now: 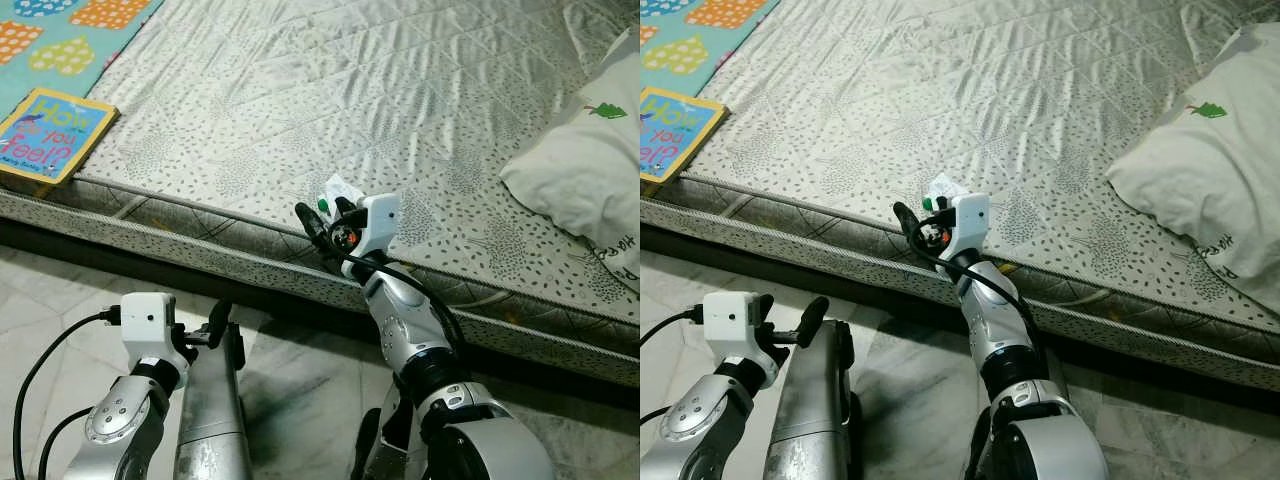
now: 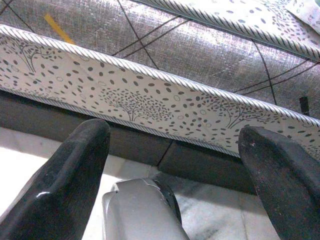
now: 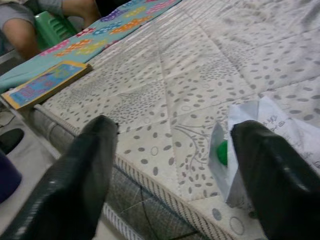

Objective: Clean up the room

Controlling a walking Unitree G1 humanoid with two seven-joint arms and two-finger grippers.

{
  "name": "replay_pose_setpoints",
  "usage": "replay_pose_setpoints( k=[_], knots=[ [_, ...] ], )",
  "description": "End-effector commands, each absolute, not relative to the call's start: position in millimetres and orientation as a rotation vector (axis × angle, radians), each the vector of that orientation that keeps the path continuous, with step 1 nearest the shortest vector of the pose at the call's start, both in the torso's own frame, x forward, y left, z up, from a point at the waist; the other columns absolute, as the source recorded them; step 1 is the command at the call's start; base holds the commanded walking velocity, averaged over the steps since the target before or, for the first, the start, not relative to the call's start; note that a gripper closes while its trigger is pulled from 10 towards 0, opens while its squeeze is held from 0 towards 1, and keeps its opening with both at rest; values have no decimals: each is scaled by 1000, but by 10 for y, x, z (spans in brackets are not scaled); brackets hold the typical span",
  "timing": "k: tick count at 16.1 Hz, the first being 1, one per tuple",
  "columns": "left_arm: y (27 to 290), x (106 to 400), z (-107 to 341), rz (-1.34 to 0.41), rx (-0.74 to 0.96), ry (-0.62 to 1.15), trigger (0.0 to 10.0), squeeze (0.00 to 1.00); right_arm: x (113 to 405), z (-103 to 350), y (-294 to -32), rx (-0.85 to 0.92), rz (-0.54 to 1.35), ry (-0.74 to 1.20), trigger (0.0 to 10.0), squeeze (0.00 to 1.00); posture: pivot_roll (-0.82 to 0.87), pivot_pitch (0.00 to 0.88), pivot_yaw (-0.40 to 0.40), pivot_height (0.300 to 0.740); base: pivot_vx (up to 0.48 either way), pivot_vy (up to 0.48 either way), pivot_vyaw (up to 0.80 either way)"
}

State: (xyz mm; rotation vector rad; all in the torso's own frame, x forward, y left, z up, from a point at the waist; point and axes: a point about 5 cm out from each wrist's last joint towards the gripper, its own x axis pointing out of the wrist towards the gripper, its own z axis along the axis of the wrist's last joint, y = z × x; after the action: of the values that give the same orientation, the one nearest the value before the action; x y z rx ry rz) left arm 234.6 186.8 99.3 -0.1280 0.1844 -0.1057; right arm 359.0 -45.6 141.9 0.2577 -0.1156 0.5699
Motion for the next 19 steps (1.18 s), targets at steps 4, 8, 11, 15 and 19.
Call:
replay_pose_setpoints(
  k=[4, 8, 11, 15, 19],
  knots=[
    [1876, 2267, 972, -109, -124, 209, 10000, 0, 3490, 1271, -330, 214, 533, -76, 10000, 0, 301, 303, -20, 531, 0, 0, 0],
    [1861, 2172, 991, -105, -127, 217, 10000, 0, 3459, 1132, -269, 124, 471, -25, 10000, 0, 326, 330, -22, 531, 0, 0, 0],
    [1855, 2112, 997, -98, -137, 228, 10000, 0, 3509, 1147, -269, 88, 425, -8, 10000, 0, 340, 348, -23, 531, 0, 0, 0],
    [1841, 2033, 1006, -89, -145, 244, 10000, 0, 3604, 1294, -225, 75, 380, -28, 10000, 0, 355, 370, -27, 531, 0, 0, 0],
    [1843, 2006, 1009, -81, -149, 251, 10000, 0, 3607, 1353, -137, 88, 374, -42, 10000, 0, 359, 372, -27, 531, 0, 0, 0]
  ],
)
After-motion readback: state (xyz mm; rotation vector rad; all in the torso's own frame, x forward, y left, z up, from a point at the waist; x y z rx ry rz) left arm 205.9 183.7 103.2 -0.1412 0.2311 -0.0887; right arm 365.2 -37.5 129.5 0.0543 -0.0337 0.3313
